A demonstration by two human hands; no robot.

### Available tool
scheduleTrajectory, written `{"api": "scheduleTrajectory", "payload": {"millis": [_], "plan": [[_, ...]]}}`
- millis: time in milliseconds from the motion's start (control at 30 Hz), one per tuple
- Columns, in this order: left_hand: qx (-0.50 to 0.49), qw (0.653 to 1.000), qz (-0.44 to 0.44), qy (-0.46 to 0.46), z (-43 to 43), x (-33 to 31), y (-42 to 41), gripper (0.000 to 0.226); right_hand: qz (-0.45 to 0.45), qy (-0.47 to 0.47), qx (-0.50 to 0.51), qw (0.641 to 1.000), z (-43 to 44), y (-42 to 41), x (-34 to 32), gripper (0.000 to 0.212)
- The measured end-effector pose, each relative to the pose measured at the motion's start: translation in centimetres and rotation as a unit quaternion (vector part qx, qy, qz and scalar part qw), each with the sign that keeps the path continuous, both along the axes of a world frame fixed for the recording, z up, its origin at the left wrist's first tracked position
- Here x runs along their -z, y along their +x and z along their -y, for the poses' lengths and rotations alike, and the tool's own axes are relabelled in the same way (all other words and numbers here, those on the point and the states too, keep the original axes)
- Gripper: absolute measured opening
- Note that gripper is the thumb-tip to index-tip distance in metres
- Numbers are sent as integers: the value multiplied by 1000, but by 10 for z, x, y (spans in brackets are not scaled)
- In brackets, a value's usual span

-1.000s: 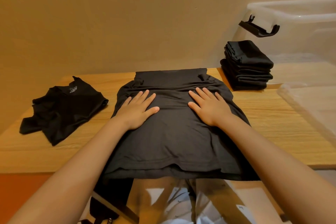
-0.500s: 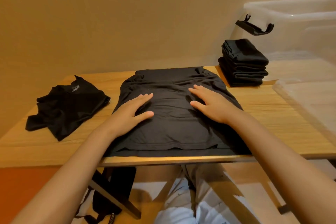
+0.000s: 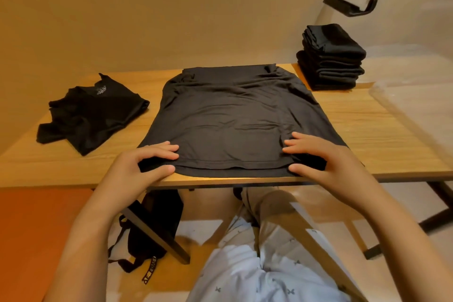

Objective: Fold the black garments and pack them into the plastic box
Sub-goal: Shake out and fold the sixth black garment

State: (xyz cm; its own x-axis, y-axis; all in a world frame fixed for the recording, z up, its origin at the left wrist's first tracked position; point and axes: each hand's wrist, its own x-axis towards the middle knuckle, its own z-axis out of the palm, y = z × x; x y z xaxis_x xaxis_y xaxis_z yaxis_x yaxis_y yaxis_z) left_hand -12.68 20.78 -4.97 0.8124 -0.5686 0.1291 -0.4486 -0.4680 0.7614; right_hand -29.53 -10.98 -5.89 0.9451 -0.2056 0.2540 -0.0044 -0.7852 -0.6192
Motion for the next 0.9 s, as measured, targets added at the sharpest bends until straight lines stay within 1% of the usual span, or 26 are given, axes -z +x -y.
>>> {"api": "scheduleTrajectory", "payload": {"millis": [67, 200, 300, 400, 467, 567, 700, 833, 900], "plan": [[-27, 1000, -2, -13, -3, -1, -2, 29, 22, 5, 30, 999, 3, -2, 4, 33], [-58, 998, 6, -28, -5, 2, -4, 26, 57, 12, 69, 996, -6, -1, 7, 26], [-77, 996, 18, -50, -4, 4, -7, 22, 118, -17, 99, 988, -18, 1, 13, 19], [-91, 992, 38, -78, -4, 1, -13, 22, 181, -10, 110, 977, -23, -2, 11, 13], [-91, 991, 48, -87, -7, -1, -16, 20, 207, -28, 101, 973, -21, -5, 7, 16], [-78, 994, 35, -72, -12, 3, -19, 19, 210, -52, 66, 974, -19, -11, 10, 22], [-72, 996, 37, -49, -16, 12, -18, 24, 192, -54, 33, 979, -20, -15, 26, 18], [-66, 996, 42, -38, -18, 14, -16, 30, 180, -64, 23, 981, -18, -15, 30, 16], [-68, 996, 36, -40, -18, 14, -16, 28, 180, -68, 22, 981, -18, -16, 30, 15]]}}
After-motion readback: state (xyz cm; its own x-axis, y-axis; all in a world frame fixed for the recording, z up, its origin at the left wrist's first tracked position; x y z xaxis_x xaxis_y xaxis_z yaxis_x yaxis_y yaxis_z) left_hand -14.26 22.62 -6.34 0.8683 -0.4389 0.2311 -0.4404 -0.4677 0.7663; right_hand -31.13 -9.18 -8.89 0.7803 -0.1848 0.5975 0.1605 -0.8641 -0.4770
